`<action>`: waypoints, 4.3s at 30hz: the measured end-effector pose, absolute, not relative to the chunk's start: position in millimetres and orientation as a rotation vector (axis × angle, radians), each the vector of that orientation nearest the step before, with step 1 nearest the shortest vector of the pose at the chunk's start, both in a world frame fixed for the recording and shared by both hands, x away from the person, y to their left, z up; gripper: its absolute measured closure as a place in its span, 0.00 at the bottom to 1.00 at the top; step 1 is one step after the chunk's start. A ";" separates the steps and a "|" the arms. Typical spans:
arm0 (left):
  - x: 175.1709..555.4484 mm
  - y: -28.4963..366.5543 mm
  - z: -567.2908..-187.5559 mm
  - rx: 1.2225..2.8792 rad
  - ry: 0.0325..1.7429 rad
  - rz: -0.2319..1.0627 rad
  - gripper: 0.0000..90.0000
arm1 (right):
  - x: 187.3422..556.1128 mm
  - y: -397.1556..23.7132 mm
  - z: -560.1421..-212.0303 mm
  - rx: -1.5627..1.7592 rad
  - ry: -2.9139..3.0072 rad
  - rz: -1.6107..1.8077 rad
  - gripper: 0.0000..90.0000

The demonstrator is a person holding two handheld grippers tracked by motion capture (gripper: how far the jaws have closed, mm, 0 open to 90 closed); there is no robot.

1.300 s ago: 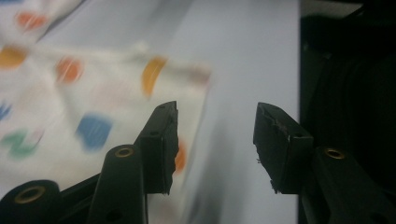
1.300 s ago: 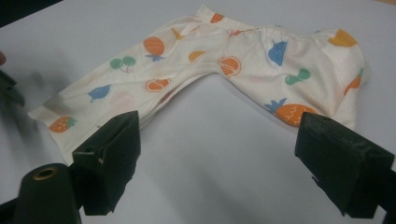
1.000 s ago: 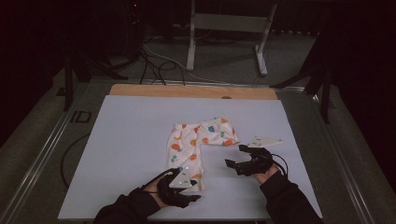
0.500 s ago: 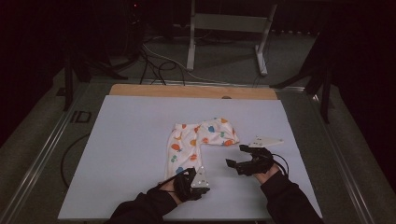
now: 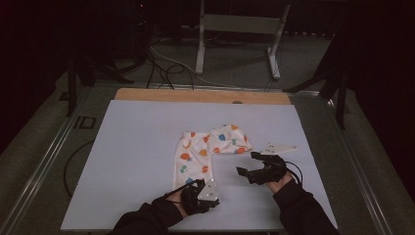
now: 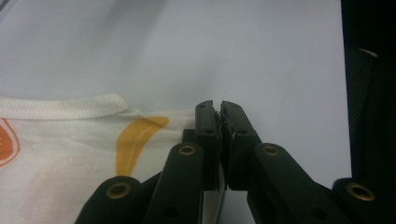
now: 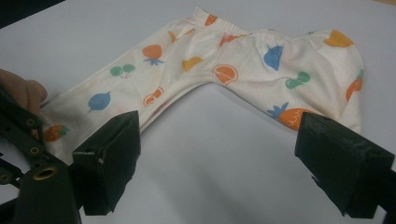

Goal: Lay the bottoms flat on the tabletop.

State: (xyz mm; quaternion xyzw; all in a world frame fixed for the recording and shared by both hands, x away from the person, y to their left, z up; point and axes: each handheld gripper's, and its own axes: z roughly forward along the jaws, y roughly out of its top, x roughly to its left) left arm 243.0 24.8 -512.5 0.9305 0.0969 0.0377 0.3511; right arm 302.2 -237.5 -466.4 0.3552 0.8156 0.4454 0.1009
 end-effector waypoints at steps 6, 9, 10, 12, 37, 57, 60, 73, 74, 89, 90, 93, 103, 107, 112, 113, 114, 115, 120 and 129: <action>245.6 29.7 -503.8 2.350 0.238 0.074 0.68 | 302.7 -237.9 -465.7 1.050 2.399 1.326 0.16; 250.6 39.4 -493.6 2.314 0.259 0.079 0.51 | 302.9 -239.6 -465.0 1.049 2.392 1.327 0.16; 250.6 39.4 -493.6 2.314 0.259 0.079 0.46 | 302.9 -239.6 -465.0 1.049 2.392 1.327 0.16; 253.3 48.0 -487.1 2.288 0.282 0.097 0.37 | 303.5 -241.6 -464.7 1.052 2.385 1.323 0.16; 235.4 182.2 -484.4 2.115 0.654 0.309 0.01 | 351.1 -275.2 -472.1 1.219 2.293 1.248 0.24; 234.9 192.6 -497.6 2.091 0.717 0.324 0.01 | 389.0 -251.4 -514.4 1.361 2.316 1.040 0.96; 234.8 192.9 -497.3 2.087 0.721 0.327 0.01 | 387.6 -245.9 -505.6 1.323 2.312 1.055 0.97; 236.2 193.5 -496.6 2.078 0.728 0.330 0.01 | 375.9 -198.3 -465.2 1.082 2.410 1.227 0.97; 236.2 193.9 -496.6 2.078 0.727 0.329 0.01 | 374.3 -187.6 -461.4 1.041 2.438 1.247 0.97; 237.5 197.0 -497.4 2.058 0.736 0.320 0.01 | 392.4 -172.6 -445.6 1.112 2.384 1.279 0.97; 237.7 196.7 -497.7 2.060 0.735 0.318 0.01 | 396.6 -174.2 -449.3 1.121 2.408 1.281 0.97; 238.5 196.1 -497.6 2.056 0.736 0.320 0.01 | 406.6 -173.4 -459.2 1.158 2.411 1.223 0.97; 239.5 197.7 -499.4 2.053 0.741 0.317 0.01 | 426.1 -153.8 -465.7 1.149 2.399 1.151 0.97; 239.5 198.2 -500.3 2.050 0.744 0.313 0.01 | 435.8 -156.9 -471.3 1.191 2.399 1.135 0.96; 240.0 199.0 -500.9 2.049 0.750 0.312 0.01 | 446.6 -160.3 -479.1 1.233 2.431 1.129 0.73; 239.9 199.0 -501.0 2.049 0.751 0.312 0.01 | 446.9 -162.1 -476.9 1.227 2.417 1.135 0.64; 239.8 198.8 -501.2 2.050 0.752 0.313 0.01 | 446.1 -163.0 -475.0 1.225 2.411 1.136 0.63; 239.6 198.6 -501.4 2.048 0.753 0.311 0.01 | 444.9 -164.6 -472.7 1.212 2.408 1.134 0.61; 239.2 198.5 -501.0 2.047 0.754 0.313 0.01 | 429.2 -177.3 -456.6 1.153 2.356 1.165 0.58; 239.9 196.3 -501.3 2.051 0.754 0.313 0.01 | 402.8 -210.3 -463.2 1.152 2.365 1.138 0.62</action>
